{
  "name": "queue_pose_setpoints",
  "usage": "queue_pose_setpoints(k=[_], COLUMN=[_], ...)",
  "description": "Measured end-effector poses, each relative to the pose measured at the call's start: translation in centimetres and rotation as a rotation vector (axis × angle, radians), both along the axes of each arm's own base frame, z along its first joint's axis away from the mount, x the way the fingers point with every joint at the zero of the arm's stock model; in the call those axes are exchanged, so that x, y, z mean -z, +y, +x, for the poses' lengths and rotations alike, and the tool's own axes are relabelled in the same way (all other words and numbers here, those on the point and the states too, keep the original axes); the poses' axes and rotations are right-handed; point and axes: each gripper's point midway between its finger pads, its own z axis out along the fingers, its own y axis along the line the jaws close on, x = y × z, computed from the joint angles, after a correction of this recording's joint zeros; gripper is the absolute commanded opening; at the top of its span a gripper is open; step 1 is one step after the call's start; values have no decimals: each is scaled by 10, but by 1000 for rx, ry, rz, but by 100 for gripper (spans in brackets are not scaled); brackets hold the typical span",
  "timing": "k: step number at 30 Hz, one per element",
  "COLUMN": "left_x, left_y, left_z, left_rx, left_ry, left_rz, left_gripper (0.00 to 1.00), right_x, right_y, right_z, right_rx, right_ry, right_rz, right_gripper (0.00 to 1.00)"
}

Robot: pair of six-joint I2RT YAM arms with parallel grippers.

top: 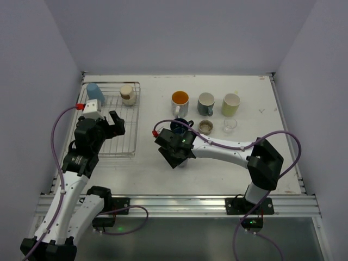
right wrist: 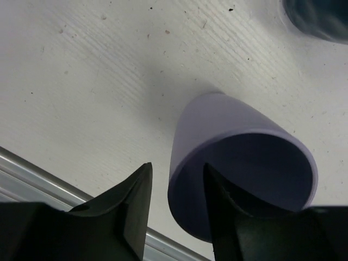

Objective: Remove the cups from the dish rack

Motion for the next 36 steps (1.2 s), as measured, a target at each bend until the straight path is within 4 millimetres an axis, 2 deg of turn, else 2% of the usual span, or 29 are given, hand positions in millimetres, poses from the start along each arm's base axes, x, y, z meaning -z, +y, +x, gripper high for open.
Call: queue_pose_setpoints(k=[4, 8, 12, 14, 17, 19, 21, 25, 28, 33, 36], left_x=[-10, -20, -32, -37, -37, -29, -17, 23, 46, 75, 81], left_y=[-1, -3, 0, 9, 31, 54, 77, 110, 131, 156, 161], left_z=[11, 29, 65, 88, 121, 146, 169, 195, 214, 228, 239], left_rx=[-7, -18, -64, -104, -184, -252, -314, -384, -407, -412, -389], left_ry=[4, 10, 26, 26, 32, 50, 67, 135, 173, 218, 218], left_rz=[-1, -3, -8, -13, -28, -26, -16, 8, 29, 49, 63], left_gripper=[98, 95, 93, 93, 93, 93, 93, 93, 93, 93, 93], right_x=[-5, -29, -85, -121, -147, -158, -157, -132, -115, -111, -112], right_y=[1, 4, 6, -1, -11, -16, -19, -21, -25, -24, -22], right_z=[1, 3, 0, -9, -20, -25, -28, -29, -27, -25, -24], right_rx=[-6, -13, -33, -64, -85, -94, -100, -97, -82, -72, -71], right_ry=[-10, -47, -144, -206, -258, -294, -309, -303, -302, -318, -324], right_rz=[13, 81, 284, 445, 576, 657, 697, 684, 658, 680, 690], right_gripper=[58, 71, 86, 87, 86, 86, 86, 86, 86, 85, 85])
